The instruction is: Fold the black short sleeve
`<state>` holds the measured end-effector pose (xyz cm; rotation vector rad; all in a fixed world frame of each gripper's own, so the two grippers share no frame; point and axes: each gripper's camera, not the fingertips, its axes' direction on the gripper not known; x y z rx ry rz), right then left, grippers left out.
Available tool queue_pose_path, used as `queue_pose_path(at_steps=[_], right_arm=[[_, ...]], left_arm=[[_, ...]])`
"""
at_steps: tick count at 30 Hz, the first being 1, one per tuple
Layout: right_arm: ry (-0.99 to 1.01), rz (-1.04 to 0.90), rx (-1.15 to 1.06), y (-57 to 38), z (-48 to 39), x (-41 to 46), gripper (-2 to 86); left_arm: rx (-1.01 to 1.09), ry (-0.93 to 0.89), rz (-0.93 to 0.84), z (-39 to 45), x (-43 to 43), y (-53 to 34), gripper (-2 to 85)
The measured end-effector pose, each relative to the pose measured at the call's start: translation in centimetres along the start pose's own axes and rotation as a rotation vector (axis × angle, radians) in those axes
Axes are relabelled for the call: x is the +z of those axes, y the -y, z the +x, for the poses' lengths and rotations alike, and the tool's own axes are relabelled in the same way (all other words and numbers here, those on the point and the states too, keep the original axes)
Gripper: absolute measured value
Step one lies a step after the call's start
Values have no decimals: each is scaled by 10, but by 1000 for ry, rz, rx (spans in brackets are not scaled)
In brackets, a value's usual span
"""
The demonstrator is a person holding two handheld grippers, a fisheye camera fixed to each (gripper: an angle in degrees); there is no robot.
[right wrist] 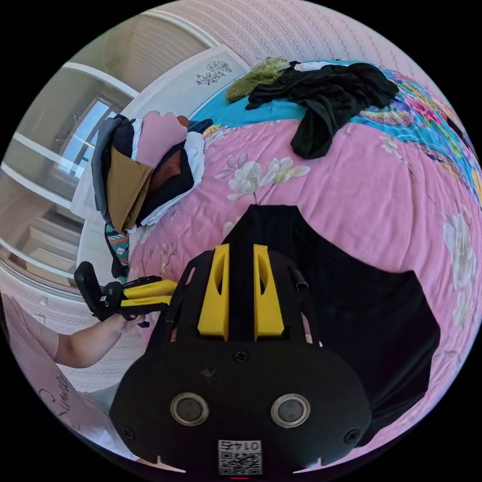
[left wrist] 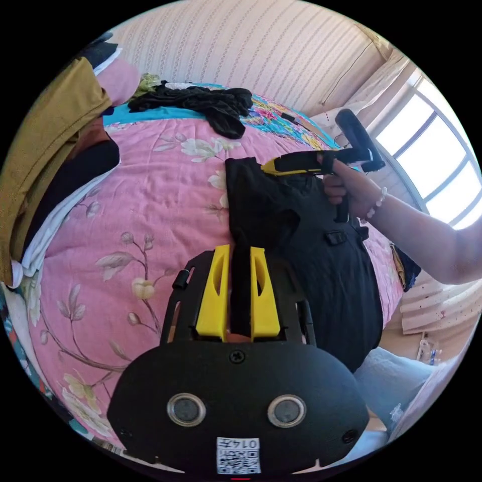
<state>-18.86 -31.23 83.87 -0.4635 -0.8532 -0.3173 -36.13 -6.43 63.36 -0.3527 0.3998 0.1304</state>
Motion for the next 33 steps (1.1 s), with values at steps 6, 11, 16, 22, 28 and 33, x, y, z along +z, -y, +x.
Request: queue_pose_path(at_steps=[6, 11, 16, 22, 28, 33], right_arm=[[34, -20, -33, 26, -7, 20, 6], [27, -28, -12, 31, -7, 18, 3], [-29, -4, 22, 2, -4, -7, 35], [-21, -92, 3, -12, -8, 4, 27], [-21, -132, -113, -1, -28, 8, 16], [-27, -137, -97, -21, -30, -1, 29]], left_arm=[[-55, 3, 25, 2, 0, 6, -7], [-62, 15, 6, 7, 9, 13, 5], [-64, -15, 43, 12, 2, 21, 39], [-55, 0, 6, 22, 20, 33, 12], [-78, 14, -5, 27, 32, 43, -7], [-94, -2, -18, 31, 36, 53, 17]])
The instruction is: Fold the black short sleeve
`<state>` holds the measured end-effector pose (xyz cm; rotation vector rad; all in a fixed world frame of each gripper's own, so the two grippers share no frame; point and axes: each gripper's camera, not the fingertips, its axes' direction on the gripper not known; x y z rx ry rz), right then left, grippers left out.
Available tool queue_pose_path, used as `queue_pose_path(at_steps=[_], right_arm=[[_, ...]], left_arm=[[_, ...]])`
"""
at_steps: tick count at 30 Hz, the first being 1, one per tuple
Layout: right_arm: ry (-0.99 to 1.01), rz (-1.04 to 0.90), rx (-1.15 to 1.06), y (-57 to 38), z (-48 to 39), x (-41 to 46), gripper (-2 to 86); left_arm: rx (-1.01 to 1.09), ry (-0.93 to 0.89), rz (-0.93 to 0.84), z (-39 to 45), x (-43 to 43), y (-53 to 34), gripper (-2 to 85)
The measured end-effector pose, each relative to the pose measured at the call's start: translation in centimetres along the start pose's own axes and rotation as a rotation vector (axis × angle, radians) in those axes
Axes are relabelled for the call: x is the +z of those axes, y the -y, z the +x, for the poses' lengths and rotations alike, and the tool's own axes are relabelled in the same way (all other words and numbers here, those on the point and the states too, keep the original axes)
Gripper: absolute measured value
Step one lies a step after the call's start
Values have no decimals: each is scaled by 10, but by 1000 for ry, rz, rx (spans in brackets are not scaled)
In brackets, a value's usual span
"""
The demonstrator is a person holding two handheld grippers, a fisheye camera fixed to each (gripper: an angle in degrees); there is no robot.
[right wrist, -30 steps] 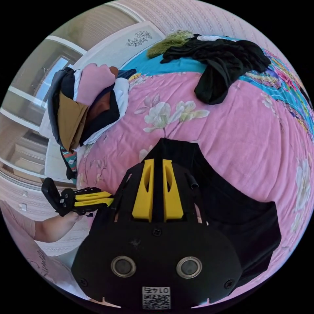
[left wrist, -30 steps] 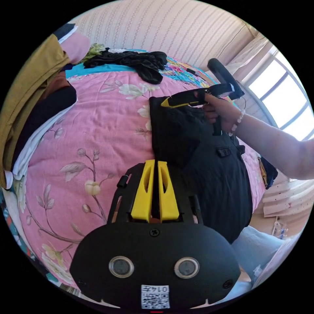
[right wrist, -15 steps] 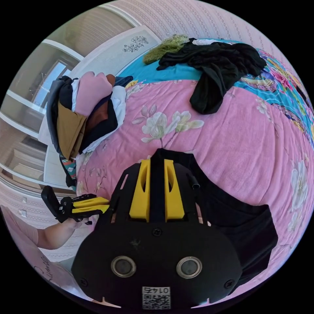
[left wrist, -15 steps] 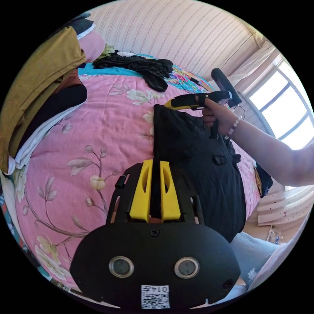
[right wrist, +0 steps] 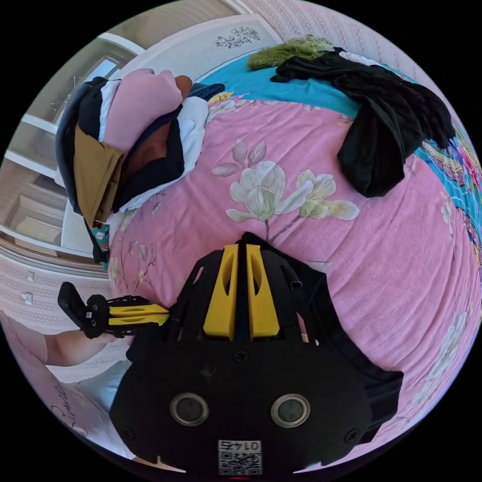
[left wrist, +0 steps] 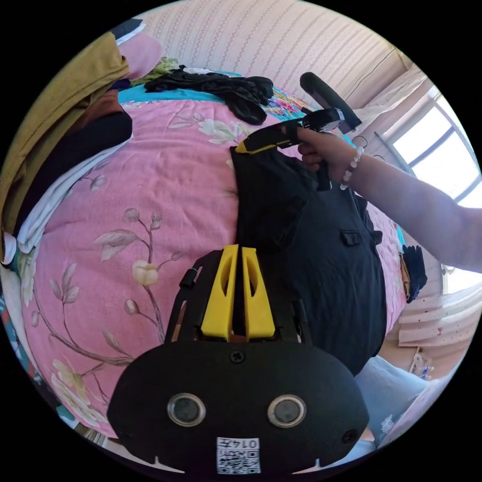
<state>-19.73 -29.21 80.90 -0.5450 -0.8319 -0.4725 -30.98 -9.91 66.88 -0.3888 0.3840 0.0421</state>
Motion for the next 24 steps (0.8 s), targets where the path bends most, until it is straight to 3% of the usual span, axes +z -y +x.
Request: queue_pose_path(at_steps=[4, 6, 8, 11, 13, 16, 20, 24], right_arm=[[53, 276, 23, -85, -13, -89, 56], [-35, 371, -24, -143, -32, -125, 66], [-409, 467, -70, -229, -69, -152, 67], [-669, 593, 123, -330, -78, -169, 60], [-594, 536, 271, -378, -57, -175, 46], [-411, 404, 529, -440, -4, -172, 94], [-337, 460, 727, -497, 34, -175, 93], [-219, 491, 793, -516, 60, -169, 88]], left_arm=[[-9, 12, 40, 5, -28, 3, 57], [18, 15, 48, 13, -38, 7, 56], [77, -8, 39, 34, -41, 20, 53], [147, -126, 29, 75, -27, 49, 52], [209, -178, 52, 110, -11, 69, 54], [358, -252, 38, 183, 28, 108, 63], [506, -355, -13, 289, 90, 161, 70], [614, -281, -38, 370, 142, 193, 76]])
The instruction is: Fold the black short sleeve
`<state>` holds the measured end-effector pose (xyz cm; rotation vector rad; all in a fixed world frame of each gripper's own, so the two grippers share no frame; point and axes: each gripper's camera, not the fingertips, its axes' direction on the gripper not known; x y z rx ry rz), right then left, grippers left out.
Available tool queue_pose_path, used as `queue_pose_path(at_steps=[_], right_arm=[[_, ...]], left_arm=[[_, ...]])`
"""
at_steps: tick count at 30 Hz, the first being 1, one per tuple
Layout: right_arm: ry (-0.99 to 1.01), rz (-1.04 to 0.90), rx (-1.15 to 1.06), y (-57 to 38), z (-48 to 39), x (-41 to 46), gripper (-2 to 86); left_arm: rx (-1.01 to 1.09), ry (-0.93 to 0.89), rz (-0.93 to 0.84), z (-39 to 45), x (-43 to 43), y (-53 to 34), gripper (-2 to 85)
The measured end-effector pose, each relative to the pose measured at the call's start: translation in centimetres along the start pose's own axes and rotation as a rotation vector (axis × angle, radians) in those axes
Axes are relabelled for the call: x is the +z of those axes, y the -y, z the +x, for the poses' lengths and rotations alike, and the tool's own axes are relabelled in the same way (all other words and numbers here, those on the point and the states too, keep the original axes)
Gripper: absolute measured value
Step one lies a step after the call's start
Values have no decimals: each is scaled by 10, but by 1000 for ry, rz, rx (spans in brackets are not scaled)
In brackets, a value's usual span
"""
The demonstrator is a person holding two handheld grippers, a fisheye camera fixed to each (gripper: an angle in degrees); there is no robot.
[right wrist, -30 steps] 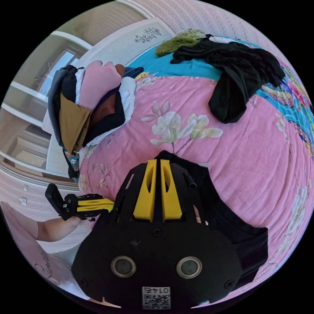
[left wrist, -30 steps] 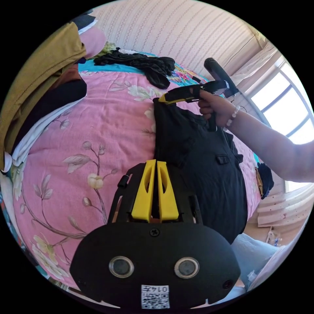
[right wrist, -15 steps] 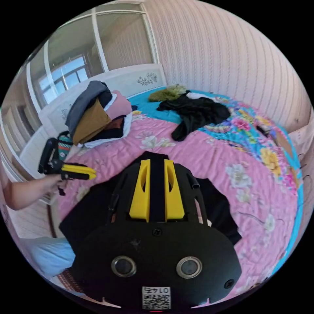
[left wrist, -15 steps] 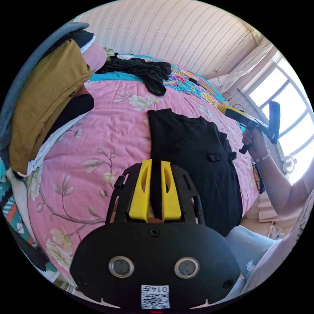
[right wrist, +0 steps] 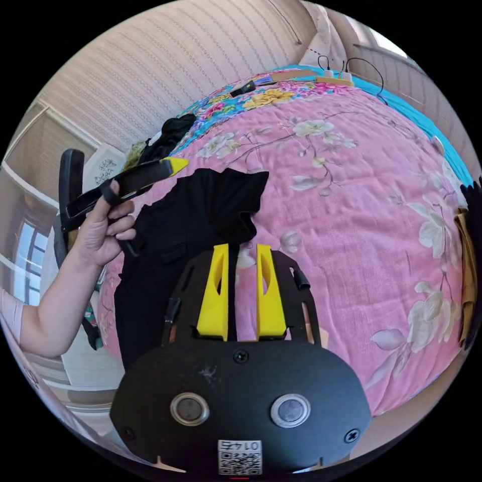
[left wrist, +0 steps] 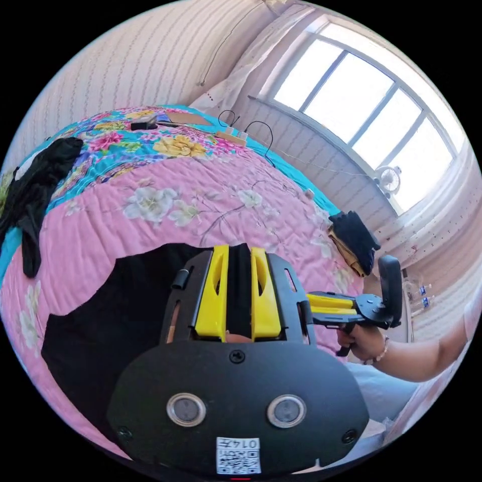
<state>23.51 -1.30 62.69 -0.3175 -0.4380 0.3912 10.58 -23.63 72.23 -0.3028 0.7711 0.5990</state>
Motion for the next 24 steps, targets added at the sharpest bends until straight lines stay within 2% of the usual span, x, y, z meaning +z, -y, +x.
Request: queue_pose_path(at_steps=[4, 7, 8, 12, 17, 20, 24], right_arm=[[61, 16, 84, 0, 28, 5, 66], [117, -8, 103, -1, 44, 5, 34], [136, -13, 105, -1, 49, 4, 27], [152, 4, 64, -2, 53, -6, 14], [170, 41, -79, -2, 38, -30, 9], [151, 33, -223, -7, 17, -37, 8], [123, -36, -356, -19, -4, -31, 9]], left_arm=[[28, 3, -212, 14, 77, 45, 84], [129, 154, -313, 27, 107, 52, 47], [161, 160, -307, 29, 109, 54, 18], [157, 135, -211, 28, 83, 60, -6], [29, 29, -8, 1, -10, 32, -10], [-83, 23, 20, -22, -47, -10, -10], [-192, 68, -16, -47, -53, -62, -8]])
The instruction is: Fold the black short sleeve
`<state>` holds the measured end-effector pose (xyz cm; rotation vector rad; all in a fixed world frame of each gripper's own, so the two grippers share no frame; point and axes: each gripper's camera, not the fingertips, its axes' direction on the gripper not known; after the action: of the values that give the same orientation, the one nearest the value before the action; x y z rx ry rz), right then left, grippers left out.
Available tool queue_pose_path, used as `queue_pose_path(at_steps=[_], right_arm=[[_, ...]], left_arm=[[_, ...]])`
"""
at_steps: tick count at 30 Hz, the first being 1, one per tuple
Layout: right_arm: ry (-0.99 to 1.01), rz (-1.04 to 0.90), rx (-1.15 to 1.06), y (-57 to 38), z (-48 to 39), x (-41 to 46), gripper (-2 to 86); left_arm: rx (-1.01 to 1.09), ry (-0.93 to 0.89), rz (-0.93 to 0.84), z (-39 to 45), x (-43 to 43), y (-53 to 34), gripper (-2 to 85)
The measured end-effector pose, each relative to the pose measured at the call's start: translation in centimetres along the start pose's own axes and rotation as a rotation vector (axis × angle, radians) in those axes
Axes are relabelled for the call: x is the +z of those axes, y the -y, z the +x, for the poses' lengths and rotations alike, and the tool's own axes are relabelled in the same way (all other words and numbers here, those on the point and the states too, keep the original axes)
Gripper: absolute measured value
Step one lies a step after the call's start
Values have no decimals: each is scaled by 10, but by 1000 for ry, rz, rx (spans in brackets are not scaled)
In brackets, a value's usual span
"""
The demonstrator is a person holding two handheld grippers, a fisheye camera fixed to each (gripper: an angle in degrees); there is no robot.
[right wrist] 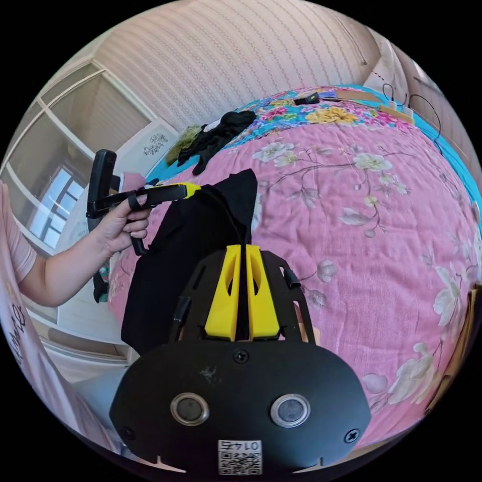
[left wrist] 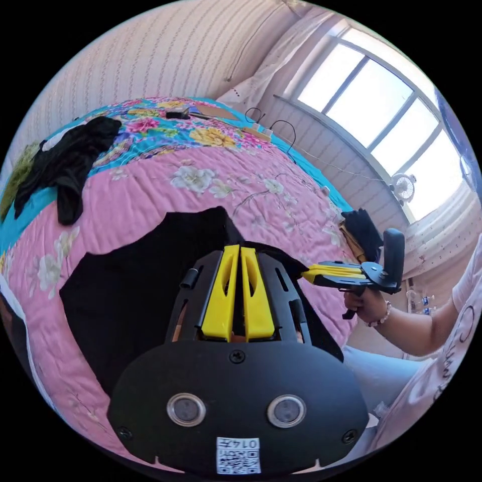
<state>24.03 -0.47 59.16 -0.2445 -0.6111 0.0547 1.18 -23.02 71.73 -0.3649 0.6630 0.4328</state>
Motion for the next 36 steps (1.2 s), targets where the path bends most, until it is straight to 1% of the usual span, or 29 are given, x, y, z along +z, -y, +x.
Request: queue_pose_path(at_steps=[2, 4, 5, 8, 12, 17, 19, 20, 23, 25, 28, 29, 32, 36], right_arm=[[-16, -74, -66, -6, -12, 14, 11], [-30, -127, -85, -11, -18, 21, 13], [-38, -157, -100, -14, -22, 23, 15], [-66, -190, -121, -16, -26, 21, 26], [-87, -138, -107, -2, -22, 16, 46], [-69, -78, -79, 29, -17, 25, 45], [-56, -81, -71, 34, -15, 32, 42], [-48, -84, -66, 36, -14, 34, 40], [-34, -80, -57, 42, -9, 37, 37], [-31, -84, -52, 46, -5, 40, 36], [-40, -109, -41, 54, 3, 51, 35], [-45, -124, -32, 57, 8, 57, 36], [-37, -140, -7, 67, 17, 62, 38], [-34, -102, -34, 88, 20, 58, 43]], left_arm=[[-38, 42, -29, -16, 9, -21, -3], [-64, 48, -61, -26, 13, -28, 8], [-71, 39, -72, -30, 12, -29, 30], [-60, 40, -53, -38, 3, -22, 52], [-52, 23, -26, -42, 7, 1, 52], [8, 58, -18, -36, 48, 47, 51], [-14, 84, -53, -40, 66, 57, 50], [-44, 67, -72, -44, 74, 62, 49], [-48, 13, -22, -43, 76, 68, 37], [-31, 16, -10, -40, 78, 73, 25], [8, 42, -68, -38, 92, 76, 21], [-7, 26, -81, -41, 94, 74, 25], [-2, -35, -39, -44, 63, 67, 46], [-24, -36, 73, -50, -6, 35, 64]])
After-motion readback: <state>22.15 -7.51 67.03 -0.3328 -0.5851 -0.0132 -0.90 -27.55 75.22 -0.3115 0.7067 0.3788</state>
